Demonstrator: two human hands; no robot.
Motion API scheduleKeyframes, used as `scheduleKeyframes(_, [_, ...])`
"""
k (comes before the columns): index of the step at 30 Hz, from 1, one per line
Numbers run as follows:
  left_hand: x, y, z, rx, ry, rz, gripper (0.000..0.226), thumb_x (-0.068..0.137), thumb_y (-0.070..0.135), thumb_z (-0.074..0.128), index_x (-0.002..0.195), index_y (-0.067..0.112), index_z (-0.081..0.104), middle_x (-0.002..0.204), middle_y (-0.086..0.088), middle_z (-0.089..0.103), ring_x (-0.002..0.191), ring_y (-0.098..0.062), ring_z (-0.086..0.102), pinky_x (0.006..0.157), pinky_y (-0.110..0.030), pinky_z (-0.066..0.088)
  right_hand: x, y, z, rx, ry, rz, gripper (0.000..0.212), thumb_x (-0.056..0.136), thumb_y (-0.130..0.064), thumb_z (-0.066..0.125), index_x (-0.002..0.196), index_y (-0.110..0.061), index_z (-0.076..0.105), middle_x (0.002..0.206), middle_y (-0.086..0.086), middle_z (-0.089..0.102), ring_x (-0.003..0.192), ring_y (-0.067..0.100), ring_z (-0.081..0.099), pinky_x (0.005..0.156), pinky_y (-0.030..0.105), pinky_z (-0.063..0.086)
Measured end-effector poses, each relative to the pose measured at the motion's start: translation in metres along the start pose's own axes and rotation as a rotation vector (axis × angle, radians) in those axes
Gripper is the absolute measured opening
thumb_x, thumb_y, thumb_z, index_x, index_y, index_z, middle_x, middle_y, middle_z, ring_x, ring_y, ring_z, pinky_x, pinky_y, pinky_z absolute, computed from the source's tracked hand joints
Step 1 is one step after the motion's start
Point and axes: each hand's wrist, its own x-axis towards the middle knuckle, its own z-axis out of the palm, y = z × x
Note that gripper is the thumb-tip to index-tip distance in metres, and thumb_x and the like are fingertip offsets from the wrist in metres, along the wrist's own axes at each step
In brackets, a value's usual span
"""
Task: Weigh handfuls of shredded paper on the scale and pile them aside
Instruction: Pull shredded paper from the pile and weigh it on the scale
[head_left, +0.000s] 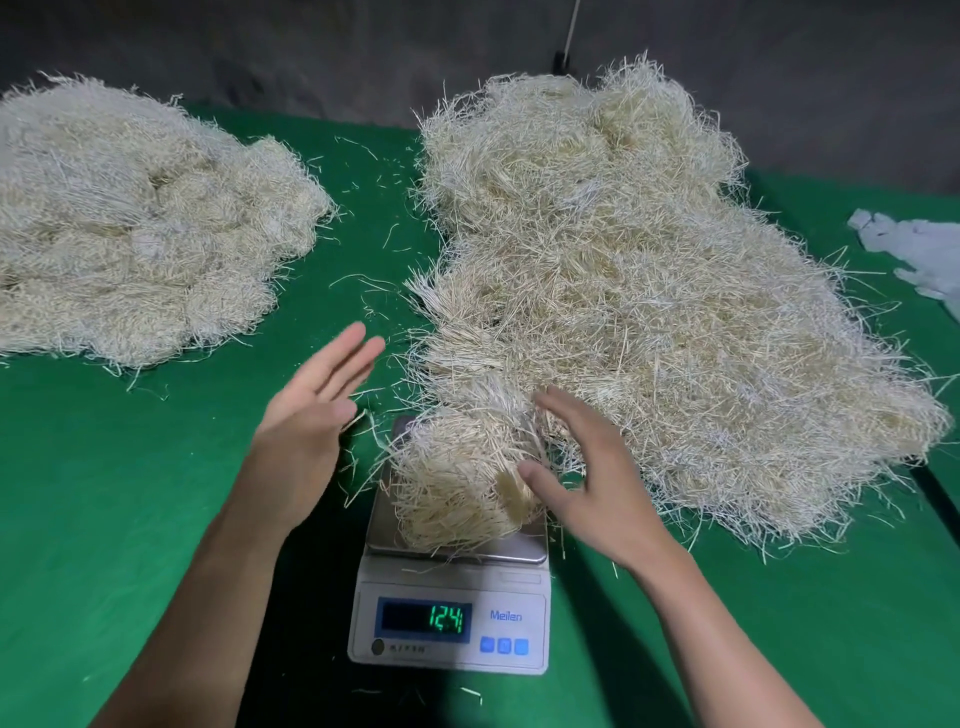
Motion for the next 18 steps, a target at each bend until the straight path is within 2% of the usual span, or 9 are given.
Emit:
scheduleKeyframes(2, [-0.002,0.009,0.001,-0.005,-0.075,0.025,0.062,0.074,0.004,0.042,0.131,0.029,0.046,0.138,0.007,0.053,0.133,-0.007,0.040,0.109,-0.031,0.023,-0.002,-0.012,-0.007,0.054,0.045,-0.043,0.060,0.083,-0.046,0.057,0.139,-0.040,0.034,0.152,-0.013,0.029,0.141,0.007,0.023,0.116,0.050,0.019])
scheduleKeyframes(6, [-0.004,0.015,0.012,0.306,0.173,0.115,0.045,0.067,0.037,0.053,0.111,0.039,0.063,0.121,0.016,0.064,0.120,0.004,0.050,0.102,-0.023,0.033,-0.003,-0.025,-0.017,0.155,0.168,-0.108,0.052,0.085,-0.049,0.047,0.134,-0.034,0.041,0.146,-0.009,0.040,0.137,0.007,0.032,0.114,0.045,0.025])
scheduleKeyframes(10, [-0.004,0.015,0.017,0.390,0.269,0.120,0.032,0.070,0.045,0.053,0.099,0.043,0.067,0.112,0.020,0.067,0.113,0.003,0.055,0.101,-0.027,0.038,-0.002,-0.025,-0.019,0.224,0.234,-0.079,0.046,0.087,-0.047,0.040,0.128,-0.029,0.048,0.141,-0.005,0.047,0.133,0.007,0.039,0.112,0.041,0.029])
scheduleKeyframes(13, [-0.004,0.013,0.019,0.424,0.282,0.116,0.024,0.073,0.044,0.055,0.094,0.042,0.067,0.104,0.027,0.067,0.106,0.007,0.057,0.092,-0.018,0.039,-0.003,-0.022,-0.019,0.216,0.234,-0.051,0.043,0.087,-0.048,0.038,0.126,-0.031,0.049,0.139,-0.005,0.049,0.131,0.008,0.041,0.112,0.041,0.030])
scheduleKeyframes(16, [-0.005,0.011,0.021,0.442,0.280,0.108,0.025,0.072,0.046,0.055,0.093,0.042,0.067,0.103,0.026,0.067,0.103,0.008,0.058,0.088,-0.009,0.040,-0.004,-0.022,-0.017,0.192,0.225,-0.044,0.041,0.089,-0.045,0.040,0.125,-0.028,0.051,0.137,-0.006,0.049,0.130,0.008,0.042,0.110,0.035,0.029])
scheduleKeyframes(18, [-0.005,0.009,0.021,0.455,0.273,0.105,0.026,0.070,0.048,0.055,0.092,0.042,0.067,0.103,0.026,0.067,0.102,0.008,0.058,0.088,-0.010,0.041,-0.005,-0.022,-0.017,0.186,0.218,-0.041,0.034,0.092,-0.037,0.045,0.124,-0.027,0.052,0.137,-0.006,0.050,0.130,0.008,0.042,0.110,0.033,0.028])
